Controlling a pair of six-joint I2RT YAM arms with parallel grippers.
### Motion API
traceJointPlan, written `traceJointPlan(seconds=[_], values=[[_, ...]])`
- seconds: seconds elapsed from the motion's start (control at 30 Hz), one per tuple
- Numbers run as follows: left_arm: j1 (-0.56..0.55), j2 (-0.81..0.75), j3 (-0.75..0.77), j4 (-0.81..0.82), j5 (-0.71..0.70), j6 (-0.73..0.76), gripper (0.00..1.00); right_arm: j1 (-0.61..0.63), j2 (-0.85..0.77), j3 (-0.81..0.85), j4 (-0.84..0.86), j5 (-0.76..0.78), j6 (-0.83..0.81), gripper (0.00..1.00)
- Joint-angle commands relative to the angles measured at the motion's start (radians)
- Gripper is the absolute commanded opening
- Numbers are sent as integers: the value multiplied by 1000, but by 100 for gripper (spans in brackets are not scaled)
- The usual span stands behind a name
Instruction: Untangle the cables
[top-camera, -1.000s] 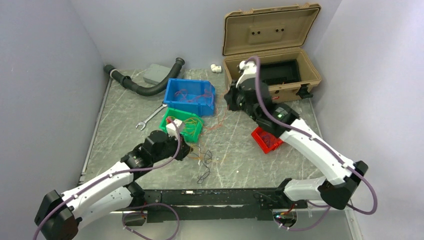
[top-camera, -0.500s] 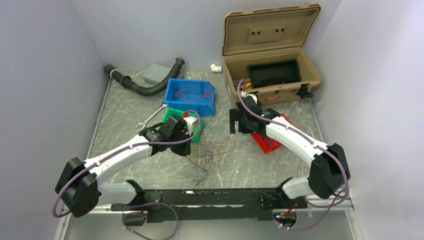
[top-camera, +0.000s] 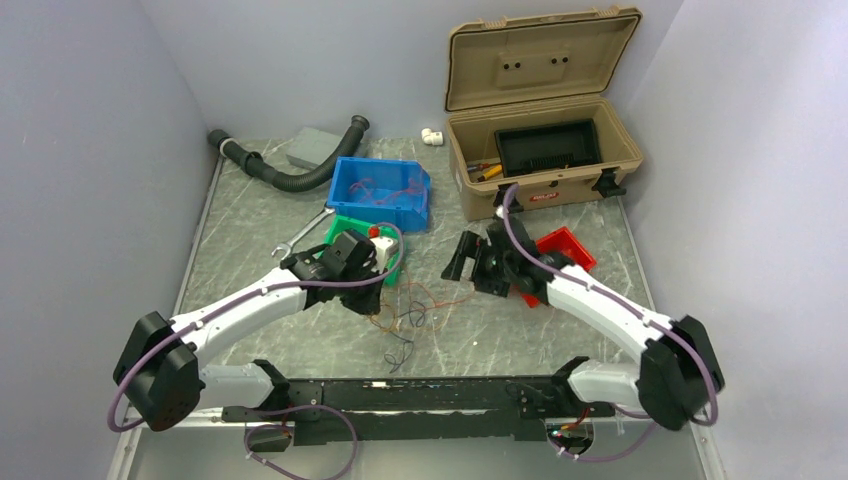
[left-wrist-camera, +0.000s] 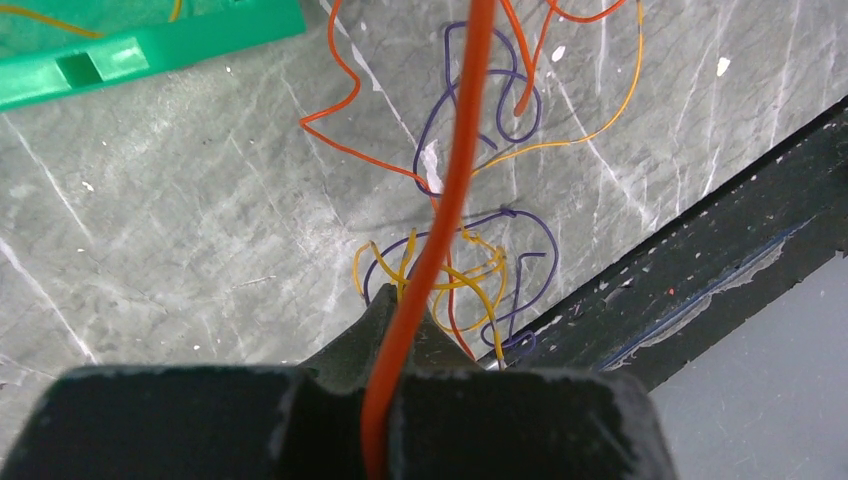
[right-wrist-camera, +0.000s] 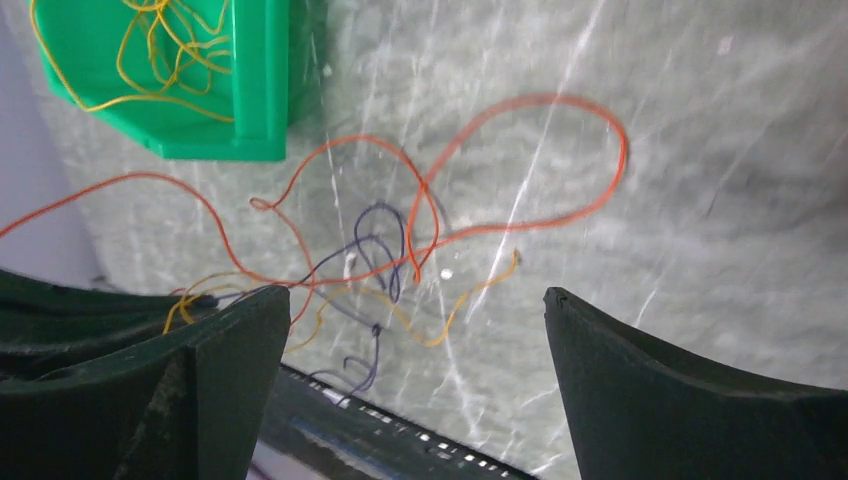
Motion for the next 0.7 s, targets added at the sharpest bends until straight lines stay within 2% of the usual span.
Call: traceJointPlan(seconds=[0.0, 0.1, 0.37, 0.57, 0.67], values=[[1, -26, -25, 47, 28, -20, 0, 44, -150, -176, 244, -39, 388, 100], [-1, -28, -35, 55, 19, -24, 0, 90, -149, -195, 312, -1, 473, 100], [-1, -47, -53, 74, -5, -29, 0, 243, 29, -106, 373, 10, 599, 99], [-2, -75, -71, 84, -7, -36, 0, 261, 60, -235, 518, 40, 820, 90], [-2, -87, -74, 79, -19, -30, 0, 263, 32, -265, 476, 98, 859, 89]])
